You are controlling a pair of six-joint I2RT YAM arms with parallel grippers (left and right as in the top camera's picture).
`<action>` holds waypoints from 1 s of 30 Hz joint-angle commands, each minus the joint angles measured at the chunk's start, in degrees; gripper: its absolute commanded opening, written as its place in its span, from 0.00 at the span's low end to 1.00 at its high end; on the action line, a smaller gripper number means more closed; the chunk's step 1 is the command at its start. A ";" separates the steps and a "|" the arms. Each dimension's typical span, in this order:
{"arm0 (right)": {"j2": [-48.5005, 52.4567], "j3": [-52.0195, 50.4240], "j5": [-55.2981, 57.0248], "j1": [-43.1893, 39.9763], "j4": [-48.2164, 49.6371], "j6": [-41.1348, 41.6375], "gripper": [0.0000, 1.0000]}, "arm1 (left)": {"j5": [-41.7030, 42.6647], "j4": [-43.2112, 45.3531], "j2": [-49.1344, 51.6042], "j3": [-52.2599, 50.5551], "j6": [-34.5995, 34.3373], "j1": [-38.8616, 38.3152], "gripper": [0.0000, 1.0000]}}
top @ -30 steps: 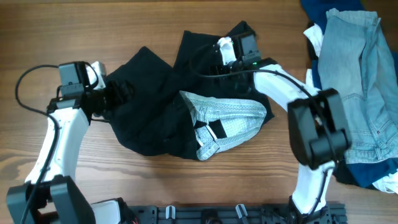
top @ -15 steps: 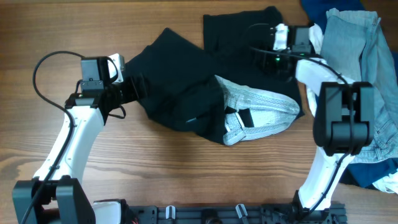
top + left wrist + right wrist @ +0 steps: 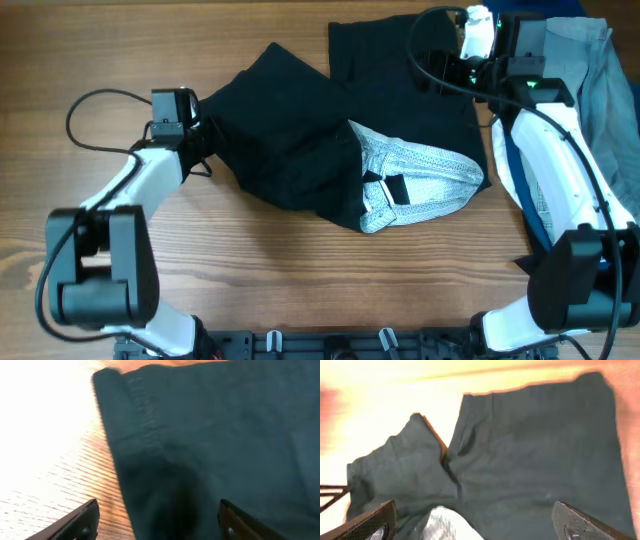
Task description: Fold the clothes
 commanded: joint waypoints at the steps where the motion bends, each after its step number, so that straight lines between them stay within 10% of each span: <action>1: 0.61 -0.17 -0.11 0.11 -2.73 0.22 1.00 | -5.62 2.27 2.19 0.59 -3.91 -0.87 0.75; 11: 0.61 -0.20 -0.09 0.11 -5.31 0.17 1.00 | -6.08 12.17 9.11 0.57 -3.91 -0.96 0.73; 12: 0.61 -0.20 -0.11 0.13 -5.31 0.20 0.99 | -6.10 13.00 9.25 0.59 -3.89 -0.96 0.67; 15: 0.63 -0.20 -0.09 0.13 -5.09 -0.07 0.93 | -6.29 17.00 8.98 1.33 -3.96 -0.90 0.04; 24: 0.70 -0.24 1.70 3.30 -4.74 -0.44 0.89 | -22.40 12.31 8.46 23.80 4.52 -0.04 0.04; 25: 0.70 -0.24 1.70 3.48 -4.52 -0.42 0.89 | -26.12 14.27 8.46 24.61 4.52 0.00 0.13; 27: 0.70 -0.24 1.70 3.50 -4.46 -0.42 0.90 | -29.07 16.74 8.46 24.70 4.52 0.35 0.88; 30: 0.70 -0.24 1.70 3.50 -4.70 -0.44 0.99 | -29.00 12.35 8.07 24.70 6.14 0.94 1.00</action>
